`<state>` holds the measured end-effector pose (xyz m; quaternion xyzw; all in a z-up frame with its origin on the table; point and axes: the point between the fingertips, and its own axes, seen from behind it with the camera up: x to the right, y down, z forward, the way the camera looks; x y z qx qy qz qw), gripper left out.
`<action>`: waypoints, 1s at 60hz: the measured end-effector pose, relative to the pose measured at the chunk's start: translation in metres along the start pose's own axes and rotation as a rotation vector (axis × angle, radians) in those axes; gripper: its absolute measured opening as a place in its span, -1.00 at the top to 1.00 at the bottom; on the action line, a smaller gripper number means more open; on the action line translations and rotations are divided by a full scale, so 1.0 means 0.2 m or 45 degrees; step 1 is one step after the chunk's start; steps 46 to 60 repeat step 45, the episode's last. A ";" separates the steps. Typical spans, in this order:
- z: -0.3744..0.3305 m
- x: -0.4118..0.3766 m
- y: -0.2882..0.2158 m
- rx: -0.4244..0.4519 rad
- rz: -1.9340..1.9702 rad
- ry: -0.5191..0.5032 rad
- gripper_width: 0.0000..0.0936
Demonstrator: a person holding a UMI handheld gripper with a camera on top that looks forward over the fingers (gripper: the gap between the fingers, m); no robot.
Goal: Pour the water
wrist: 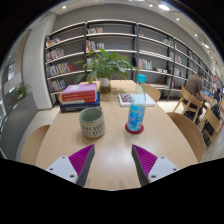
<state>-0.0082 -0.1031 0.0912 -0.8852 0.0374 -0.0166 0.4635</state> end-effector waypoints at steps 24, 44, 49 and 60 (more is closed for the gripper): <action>-0.57 -0.32 -0.48 0.229 -0.006 -0.024 -0.60; -0.74 -0.37 -0.59 0.264 -0.012 -0.034 -0.59; -0.74 -0.37 -0.59 0.262 -0.010 -0.033 -0.59; -0.74 -0.37 -0.59 0.262 -0.010 -0.033 -0.59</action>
